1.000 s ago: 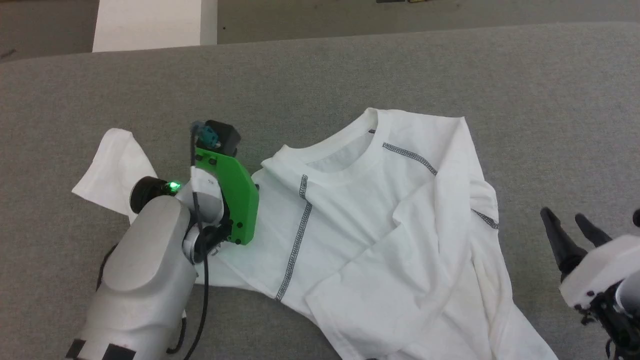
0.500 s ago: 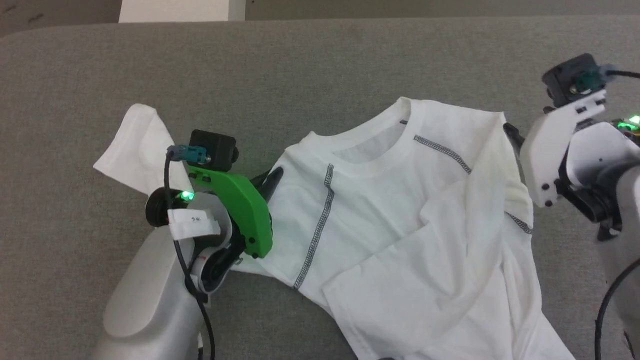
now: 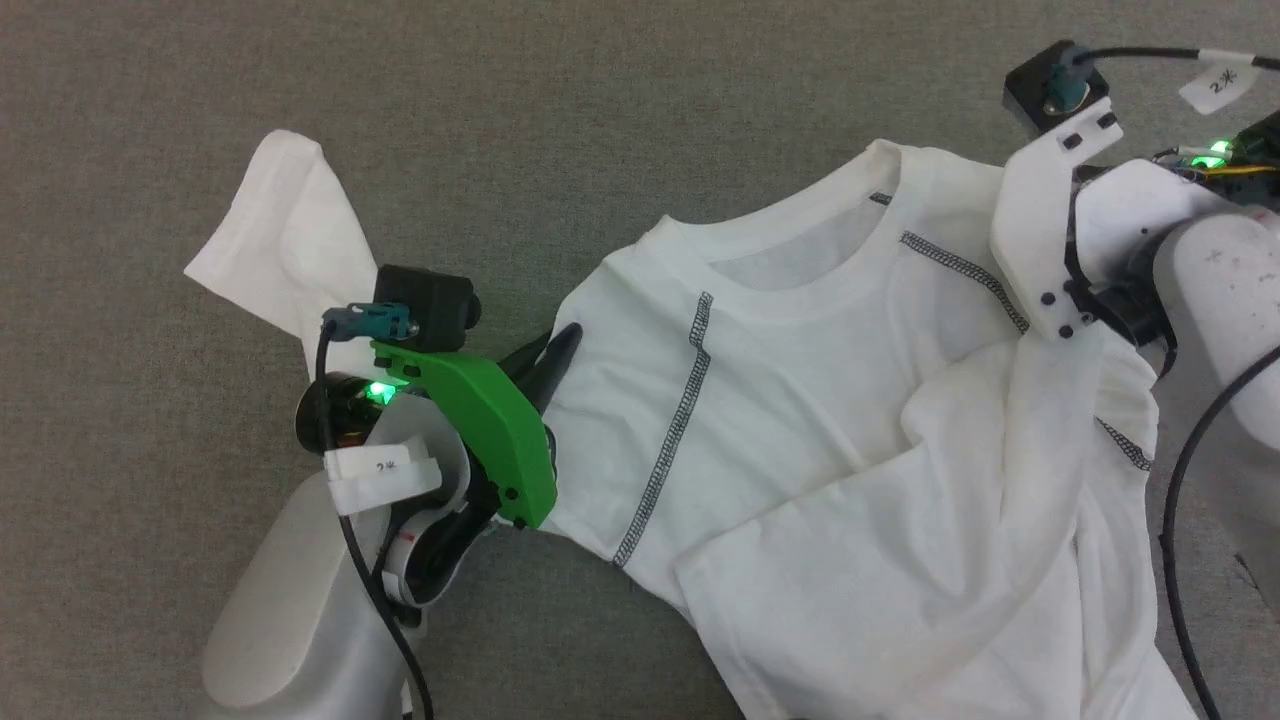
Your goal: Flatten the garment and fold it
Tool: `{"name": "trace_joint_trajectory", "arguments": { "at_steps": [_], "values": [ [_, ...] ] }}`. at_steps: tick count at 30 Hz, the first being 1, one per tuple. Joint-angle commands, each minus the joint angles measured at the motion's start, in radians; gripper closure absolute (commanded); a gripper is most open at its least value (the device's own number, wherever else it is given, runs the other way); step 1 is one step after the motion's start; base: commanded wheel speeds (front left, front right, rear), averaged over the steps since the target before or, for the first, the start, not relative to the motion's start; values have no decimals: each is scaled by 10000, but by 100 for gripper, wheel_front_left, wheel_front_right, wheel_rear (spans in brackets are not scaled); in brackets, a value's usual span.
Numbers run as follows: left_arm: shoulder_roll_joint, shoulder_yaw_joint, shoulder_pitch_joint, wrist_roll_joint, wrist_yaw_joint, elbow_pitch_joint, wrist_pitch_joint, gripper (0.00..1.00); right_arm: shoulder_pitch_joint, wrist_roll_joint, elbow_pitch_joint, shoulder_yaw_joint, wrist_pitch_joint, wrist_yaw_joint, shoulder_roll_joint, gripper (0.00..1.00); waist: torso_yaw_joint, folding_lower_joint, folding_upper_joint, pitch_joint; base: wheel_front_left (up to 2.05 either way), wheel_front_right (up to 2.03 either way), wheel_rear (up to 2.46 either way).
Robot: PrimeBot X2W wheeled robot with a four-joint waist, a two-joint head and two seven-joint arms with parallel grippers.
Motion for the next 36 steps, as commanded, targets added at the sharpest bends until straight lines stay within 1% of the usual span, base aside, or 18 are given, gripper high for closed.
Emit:
{"name": "trace_joint_trajectory", "arguments": {
  "at_steps": [1,3,4,5,6,10,14,18,21,23,27,32,33,36],
  "values": [
    [54,29,155,-21,82,-48,-34,100,92,230,400,321,292,-13,-46,0,63,0,0,130,0,0,0],
    [68,27,186,-23,102,-72,-47,100,22,586,597,596,695,-13,-144,0,40,0,0,134,0,0,0],
    [73,28,201,-28,111,-80,-59,100,3,794,695,631,941,-13,-177,18,26,0,0,127,0,0,0],
    [64,35,209,-47,110,-87,-85,100,-3,960,727,661,1091,-13,-196,81,16,0,0,116,0,0,0],
    [58,39,216,-59,113,-87,-110,100,-12,1162,723,623,1187,-13,-213,100,8,0,0,101,0,0,0],
    [54,108,197,-118,80,-58,-302,100,-8,1581,606,190,1004,-13,-267,100,-66,0,0,-40,0,0,0],
    [-122,452,130,-538,24,-16,-692,100,31,1811,411,-479,564,-13,-172,100,-189,0,0,-308,0,0,0],
    [7,757,-290,-711,-176,-56,-1078,100,-54,1895,263,-1275,33,-13,154,100,-379,0,0,-636,0,0,0],
    [208,984,-918,-694,-275,16,-1257,100,-240,2099,228,-2088,-258,-13,604,100,-467,0,0,-866,0,0,0],
    [346,1169,-1558,-713,-323,235,-1296,100,-534,2173,155,-2608,-427,-13,921,100,-530,0,0,-1015,0,0,0],
    [679,1369,-2949,-560,-382,849,-1204,100,-1342,2163,57,-3284,-580,-13,1419,100,-661,0,0,-1188,0,0,0],
    [890,1580,-4890,-502,-427,1835,-1067,100,-2555,1880,79,-3746,-599,-13,1896,100,-796,0,0,-1102,0,0,0],
    [1013,1586,-5382,-371,-437,2084,-1056,100,-2868,1773,93,-3857,-671,-13,1989,100,-834,0,0,-1032,0,0,0],
    [1099,1679,-6594,-135,-357,2741,-1206,100,-3677,1446,220,-4225,-990,-13,2252,100,-890,0,0,-879,0,0,0]
  ]
}}
